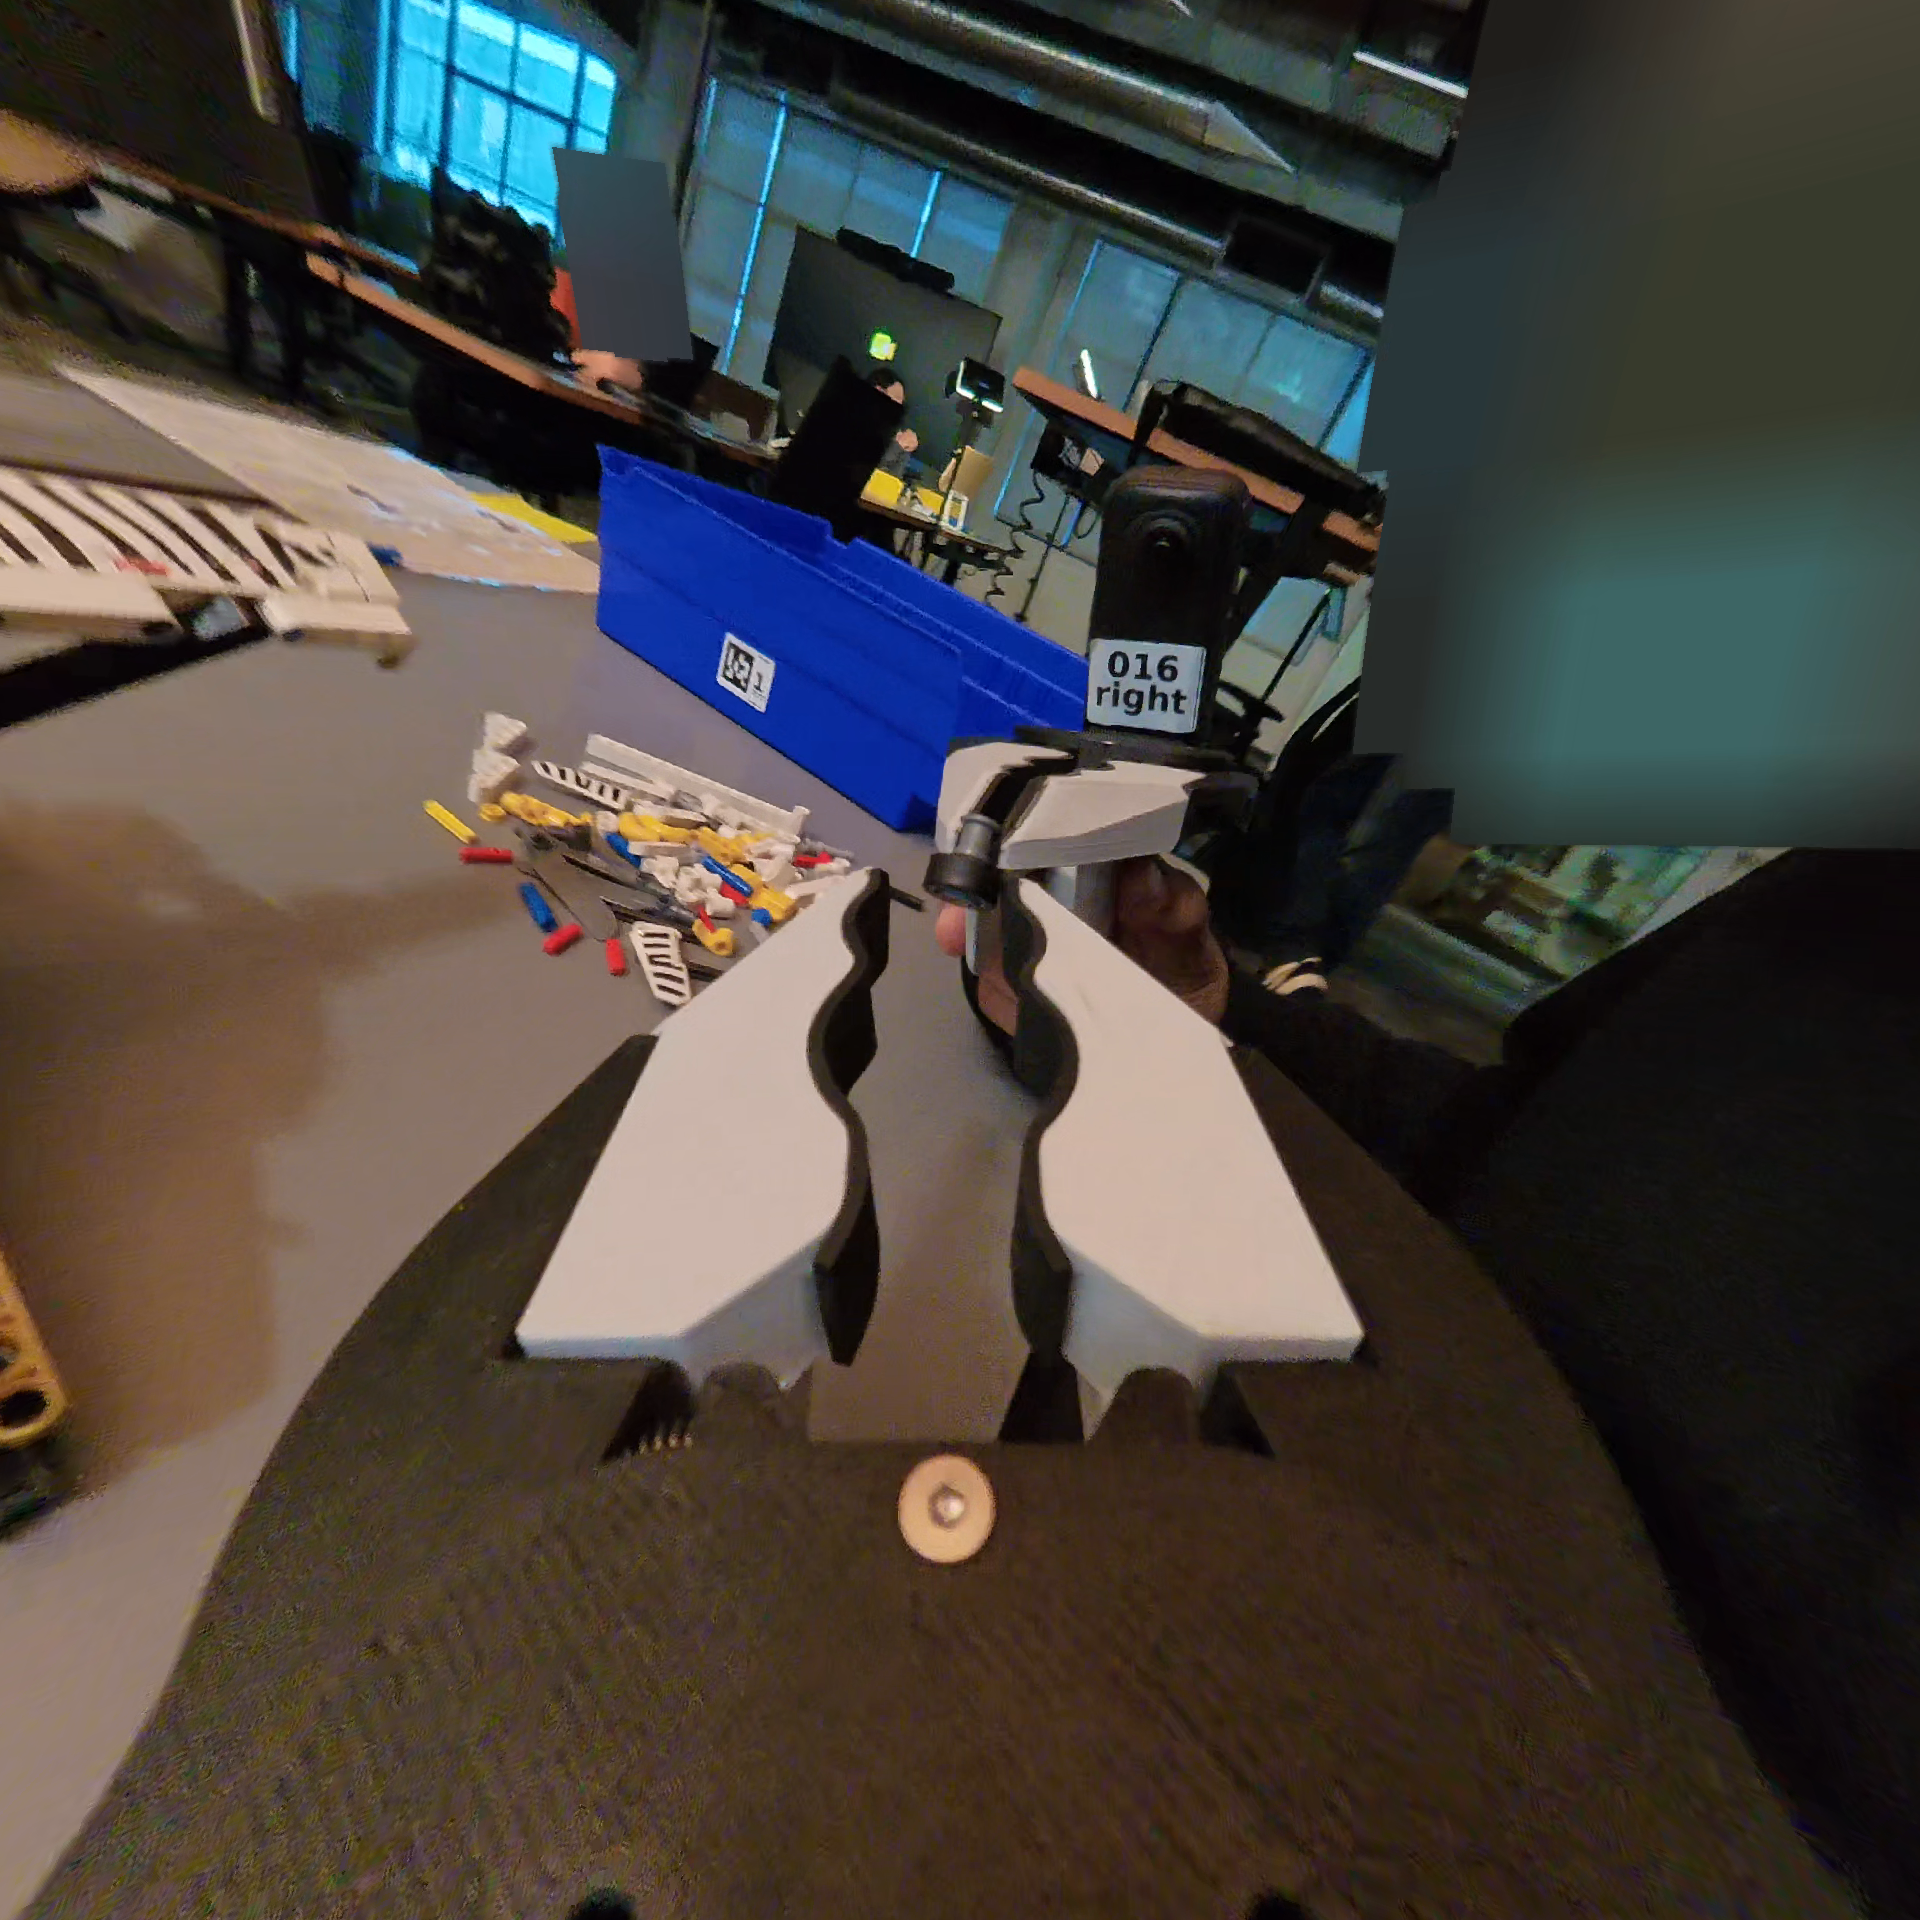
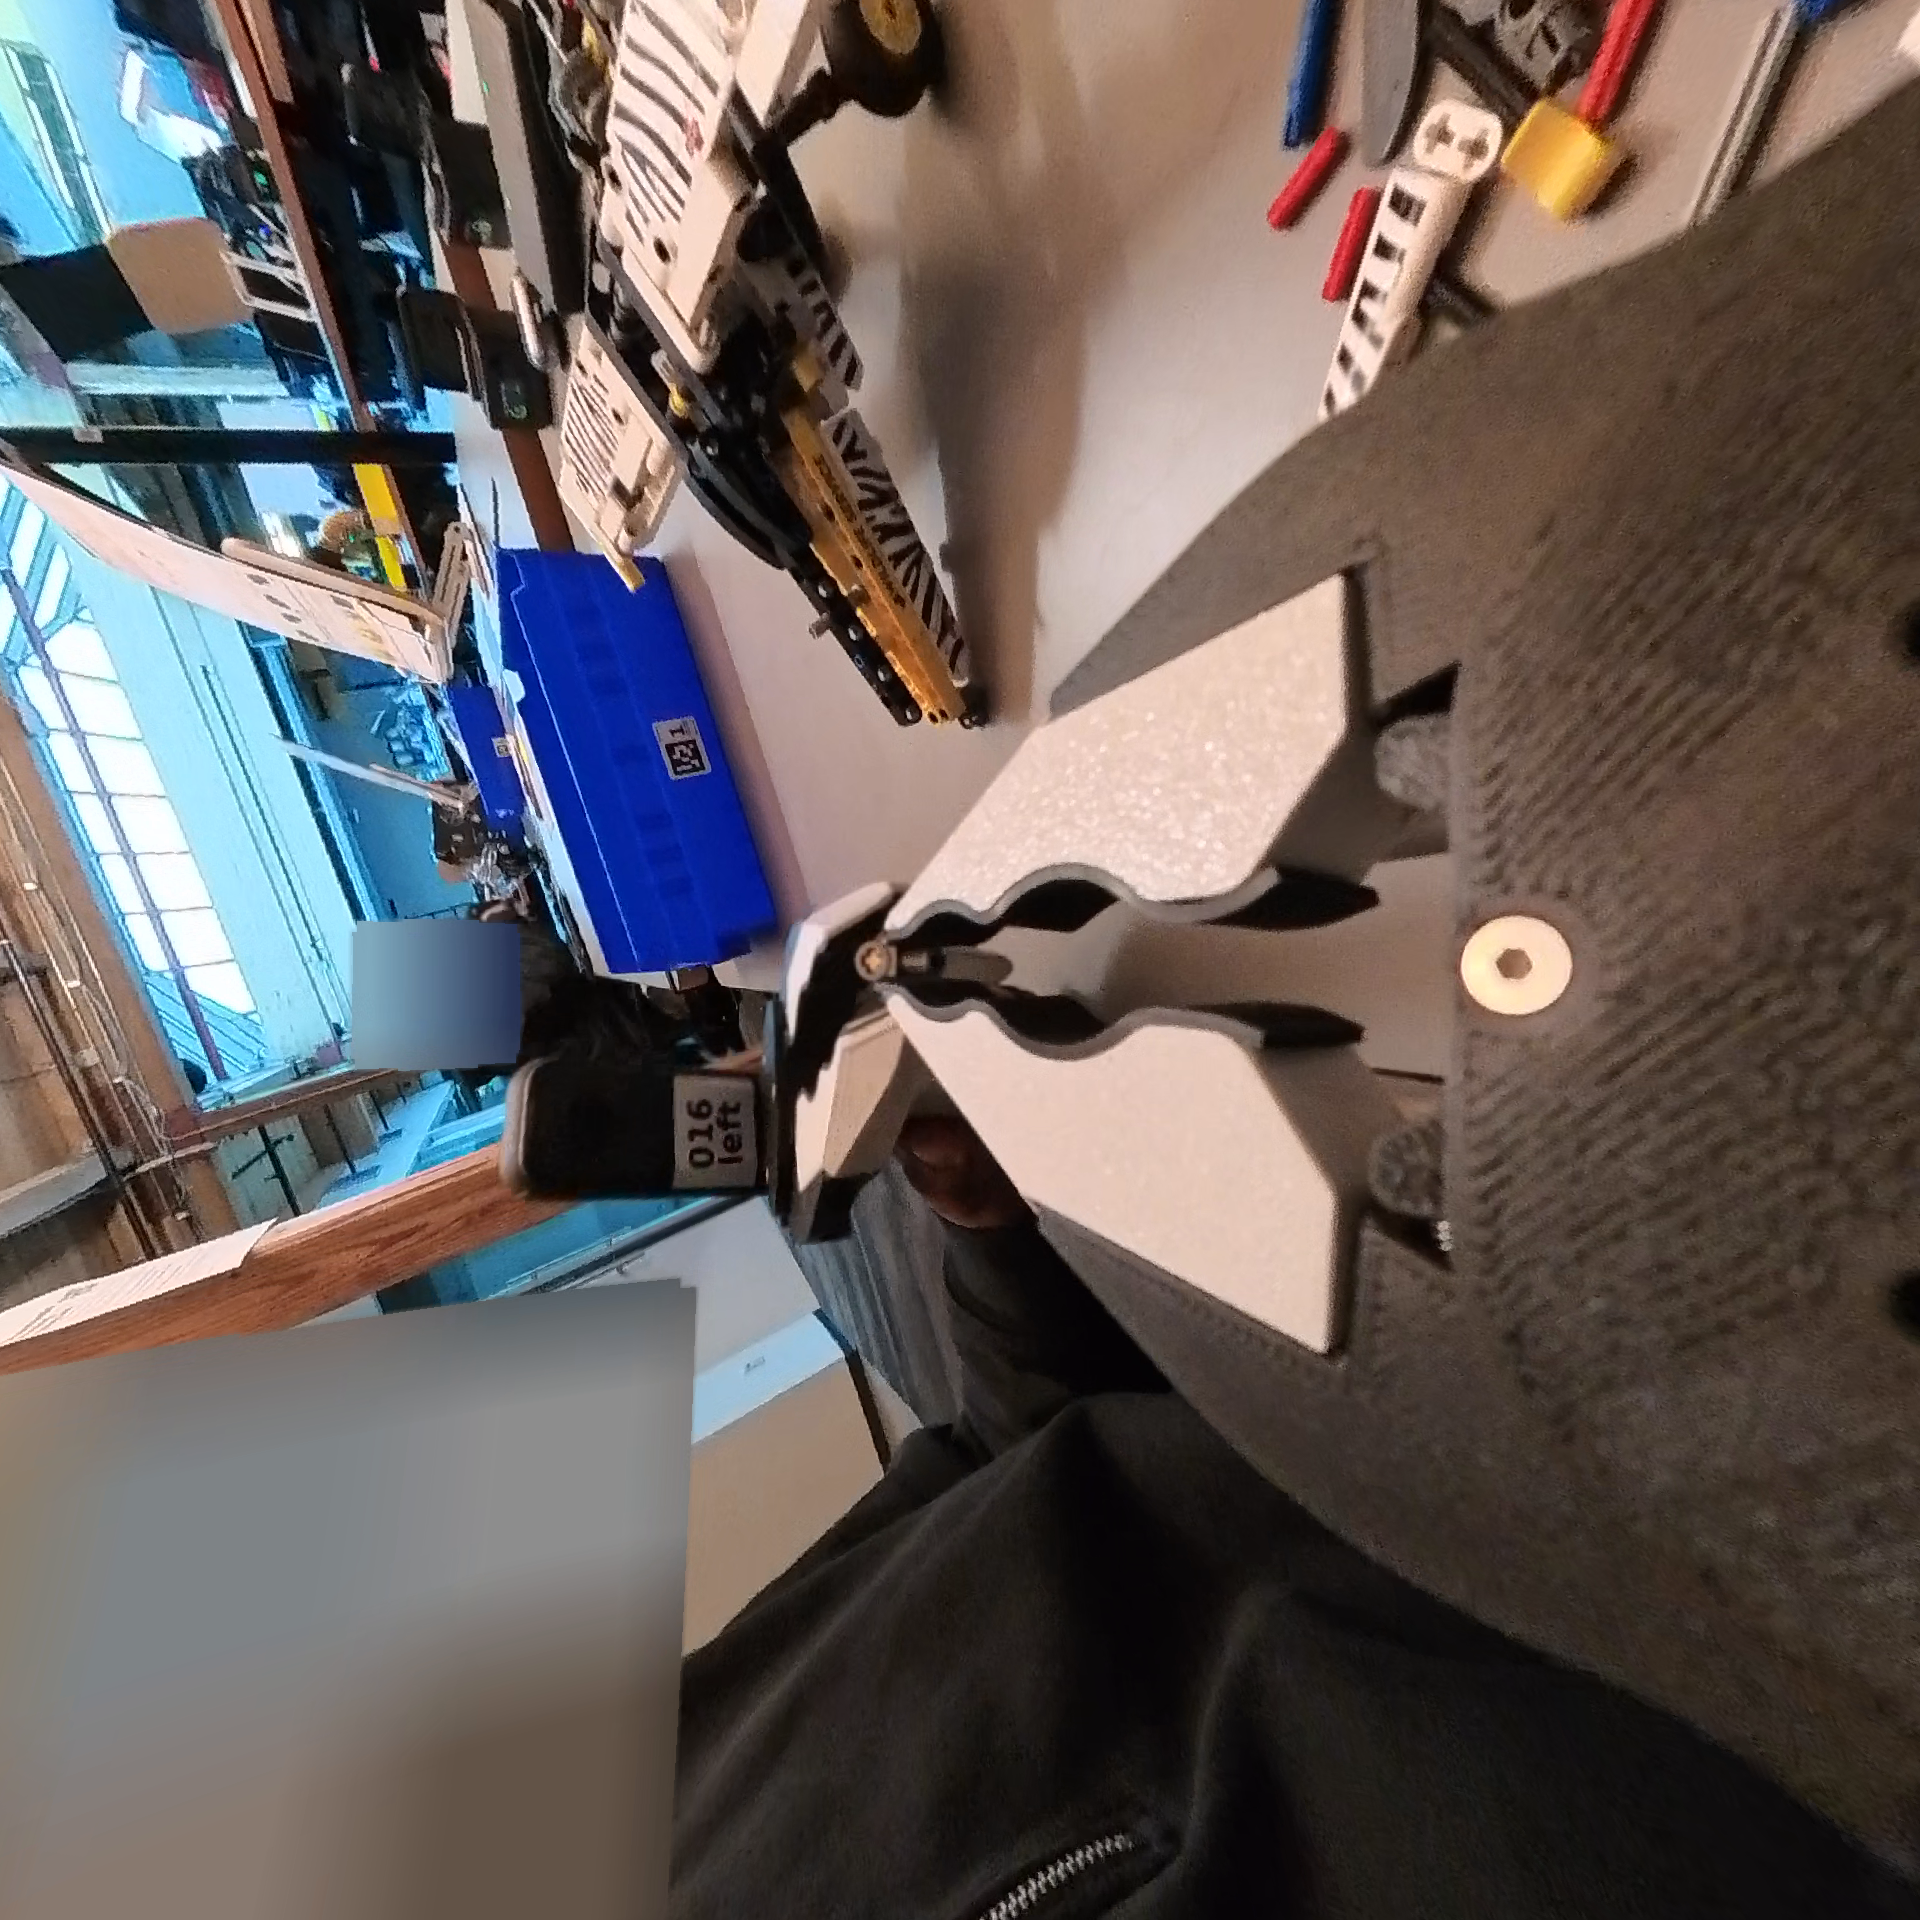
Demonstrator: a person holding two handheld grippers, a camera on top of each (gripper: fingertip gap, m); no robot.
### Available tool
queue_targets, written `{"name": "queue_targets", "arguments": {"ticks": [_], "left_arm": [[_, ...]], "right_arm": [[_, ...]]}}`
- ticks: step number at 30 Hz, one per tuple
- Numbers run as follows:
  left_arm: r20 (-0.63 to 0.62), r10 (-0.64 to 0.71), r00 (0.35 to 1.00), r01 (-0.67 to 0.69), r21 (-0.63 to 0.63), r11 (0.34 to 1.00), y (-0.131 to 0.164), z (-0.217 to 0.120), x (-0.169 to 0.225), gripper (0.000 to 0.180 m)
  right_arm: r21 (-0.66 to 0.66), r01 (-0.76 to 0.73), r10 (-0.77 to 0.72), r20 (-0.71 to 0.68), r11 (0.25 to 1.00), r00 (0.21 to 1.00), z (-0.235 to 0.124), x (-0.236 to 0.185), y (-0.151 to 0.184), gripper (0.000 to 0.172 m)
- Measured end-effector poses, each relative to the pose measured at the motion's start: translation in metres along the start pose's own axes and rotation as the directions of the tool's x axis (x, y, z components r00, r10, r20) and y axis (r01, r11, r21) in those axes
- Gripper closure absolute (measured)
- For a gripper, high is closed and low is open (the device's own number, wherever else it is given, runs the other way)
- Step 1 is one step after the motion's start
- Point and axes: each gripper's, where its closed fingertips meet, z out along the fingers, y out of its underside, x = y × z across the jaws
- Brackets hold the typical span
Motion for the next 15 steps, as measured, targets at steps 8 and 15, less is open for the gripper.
{"name": "queue_targets", "arguments": {"ticks": [8, 15], "left_arm": [[0.01, 0.109, 0.994, -0.108, -0.036, 0.993, 0.006, 0.0, 0.004, 0.17], [0.034, 0.145, 0.989, -0.144, -0.018, 0.989, 0.002, 0.005, 0.008, 0.168]], "right_arm": [[-0.04, -0.02, 0.021, 0.023, 0.999, 1.0, 0.005, -0.003, 0.006, 0.169], [0.04, -0.014, 0.014, 0.022, 0.999, 1.0, 0.0, -0.004, -0.004, 0.17]]}}
